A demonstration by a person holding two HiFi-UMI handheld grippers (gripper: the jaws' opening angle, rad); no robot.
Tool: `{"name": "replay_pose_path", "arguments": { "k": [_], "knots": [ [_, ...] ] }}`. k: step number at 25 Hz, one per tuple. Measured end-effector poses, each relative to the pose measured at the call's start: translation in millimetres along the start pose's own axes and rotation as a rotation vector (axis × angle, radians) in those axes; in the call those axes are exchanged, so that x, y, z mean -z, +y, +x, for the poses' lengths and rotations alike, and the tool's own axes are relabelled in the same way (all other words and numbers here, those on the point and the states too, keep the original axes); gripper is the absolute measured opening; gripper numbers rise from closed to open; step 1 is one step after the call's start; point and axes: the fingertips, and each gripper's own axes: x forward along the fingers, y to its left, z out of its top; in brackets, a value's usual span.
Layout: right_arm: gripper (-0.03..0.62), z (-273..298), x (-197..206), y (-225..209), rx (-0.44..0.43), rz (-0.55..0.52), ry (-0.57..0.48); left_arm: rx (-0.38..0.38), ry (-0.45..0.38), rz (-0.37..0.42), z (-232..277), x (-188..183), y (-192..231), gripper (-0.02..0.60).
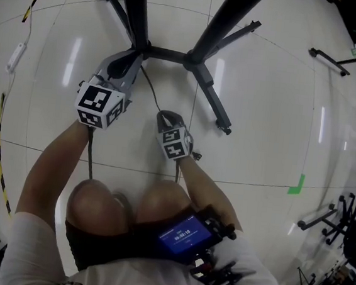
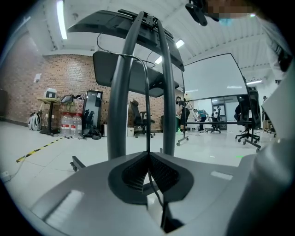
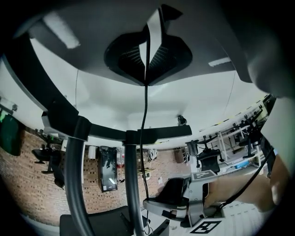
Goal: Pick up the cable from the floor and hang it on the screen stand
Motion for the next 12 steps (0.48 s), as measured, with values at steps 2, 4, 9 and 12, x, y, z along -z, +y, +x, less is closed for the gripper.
{"name": "replay_pose_path", "arguments": {
  "k": [2, 4, 9, 12],
  "knots": [
    [0.032, -1.3, 0.3, -2.3, 0.010, -0.002, -0.001, -0.008, 0.001, 0.000, -1.1, 0.4, 2.7, 0.011],
    [0.031, -4.3, -1.1, -7.0, 0.027, -0.004, -0.004, -0.021, 0.006, 0.002, -2.4, 1.8, 7.0, 0.011],
    [0.029, -25.0, -9.7, -33.1, 0.110, -0.005, -0.027, -0.064, 0.039, 0.019, -14.2, 10.8, 28.2, 0.011],
    [0.029, -45.6, -22.3, -57.7, 0.175, -0.010, -0.062, -0.093, 0.076, 0.021, -24.6, 24.2, 43.0, 0.012]
  ]
}}
